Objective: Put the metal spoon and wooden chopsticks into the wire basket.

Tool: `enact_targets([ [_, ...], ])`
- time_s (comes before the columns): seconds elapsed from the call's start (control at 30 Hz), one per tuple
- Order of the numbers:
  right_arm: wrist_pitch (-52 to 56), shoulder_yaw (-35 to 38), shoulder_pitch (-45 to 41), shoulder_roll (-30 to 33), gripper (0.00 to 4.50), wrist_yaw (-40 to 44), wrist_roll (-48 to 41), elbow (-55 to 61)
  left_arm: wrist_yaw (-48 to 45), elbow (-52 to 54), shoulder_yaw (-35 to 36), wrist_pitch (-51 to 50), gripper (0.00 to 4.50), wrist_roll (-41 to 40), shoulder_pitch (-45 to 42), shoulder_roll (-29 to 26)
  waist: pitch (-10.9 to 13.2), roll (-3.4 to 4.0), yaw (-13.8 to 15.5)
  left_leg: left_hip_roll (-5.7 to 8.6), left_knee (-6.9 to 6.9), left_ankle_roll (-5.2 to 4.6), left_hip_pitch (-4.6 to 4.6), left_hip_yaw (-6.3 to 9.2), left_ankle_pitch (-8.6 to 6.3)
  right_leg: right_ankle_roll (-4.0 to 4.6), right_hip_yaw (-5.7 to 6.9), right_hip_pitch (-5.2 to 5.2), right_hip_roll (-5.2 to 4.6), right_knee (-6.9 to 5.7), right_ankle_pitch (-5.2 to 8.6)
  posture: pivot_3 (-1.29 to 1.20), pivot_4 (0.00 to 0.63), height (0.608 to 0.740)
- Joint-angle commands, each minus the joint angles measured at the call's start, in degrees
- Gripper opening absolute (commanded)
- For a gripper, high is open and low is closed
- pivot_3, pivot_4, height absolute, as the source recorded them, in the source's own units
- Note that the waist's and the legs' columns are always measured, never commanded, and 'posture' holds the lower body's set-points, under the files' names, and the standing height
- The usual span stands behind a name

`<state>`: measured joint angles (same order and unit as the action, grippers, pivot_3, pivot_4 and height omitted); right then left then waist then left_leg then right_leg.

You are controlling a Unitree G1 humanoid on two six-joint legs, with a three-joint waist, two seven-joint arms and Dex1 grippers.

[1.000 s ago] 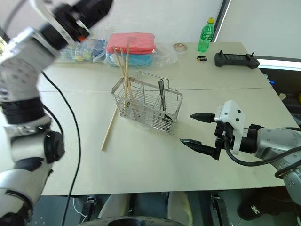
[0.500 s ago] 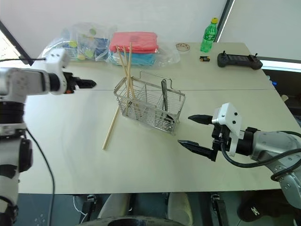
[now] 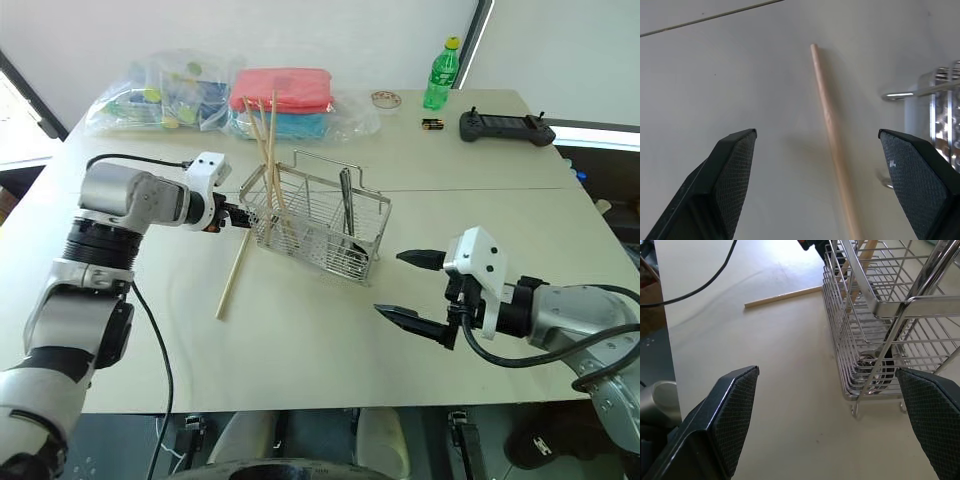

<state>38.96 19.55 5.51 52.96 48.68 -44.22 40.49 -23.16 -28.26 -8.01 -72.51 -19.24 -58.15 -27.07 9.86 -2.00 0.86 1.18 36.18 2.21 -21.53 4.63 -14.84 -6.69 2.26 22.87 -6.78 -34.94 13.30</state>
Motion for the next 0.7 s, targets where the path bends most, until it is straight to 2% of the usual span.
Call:
enact_targets([
  [0.03,-0.3,2.2,0.4,-0.2,4.48,-0.6,-1.2,2.0,-1.1,-2.9,-0.3,5.3,4.11,2.9,-3.6,0.9,0.0,0.0,0.0,0.02,0.0,0.0,-0.02,0.0,0.0,0.0,0.0,0.0,-0.02,0.01,0.0,0.0,0.15,0.692],
  [0.33,-0.6,1.7,0.4,-0.7,4.48,-2.0,-1.4,2.2,-4.1,-17.4,0.0,13.3,4.11,7.4,-8.9,5.3,0.0,0.0,-0.2,0.03,-0.02,0.0,0.0,-0.02,0.0,-0.05,0.02,0.0,-0.02,0.03,0.02,0.0,0.15,0.692],
  [0.63,-0.6,2.2,0.8,-0.9,4.48,-2.7,-1.9,2.4,-5.5,-23.0,-0.4,13.9,4.11,11.1,-9.5,6.0,0.0,0.0,-0.1,0.02,0.0,0.0,0.05,-0.03,0.0,-0.08,0.03,-0.04,-0.02,0.01,0.02,0.0,0.15,0.692],
  [0.7,-0.6,2.3,0.8,-0.9,4.48,-2.9,-2.1,2.4,-5.8,-23.6,-0.1,13.7,3.61,11.3,-9.4,6.2,0.0,0.02,-0.2,0.01,0.0,0.0,0.08,-0.03,0.0,-0.08,0.03,-0.06,-0.02,0.0,0.02,0.0,0.15,0.692],
])
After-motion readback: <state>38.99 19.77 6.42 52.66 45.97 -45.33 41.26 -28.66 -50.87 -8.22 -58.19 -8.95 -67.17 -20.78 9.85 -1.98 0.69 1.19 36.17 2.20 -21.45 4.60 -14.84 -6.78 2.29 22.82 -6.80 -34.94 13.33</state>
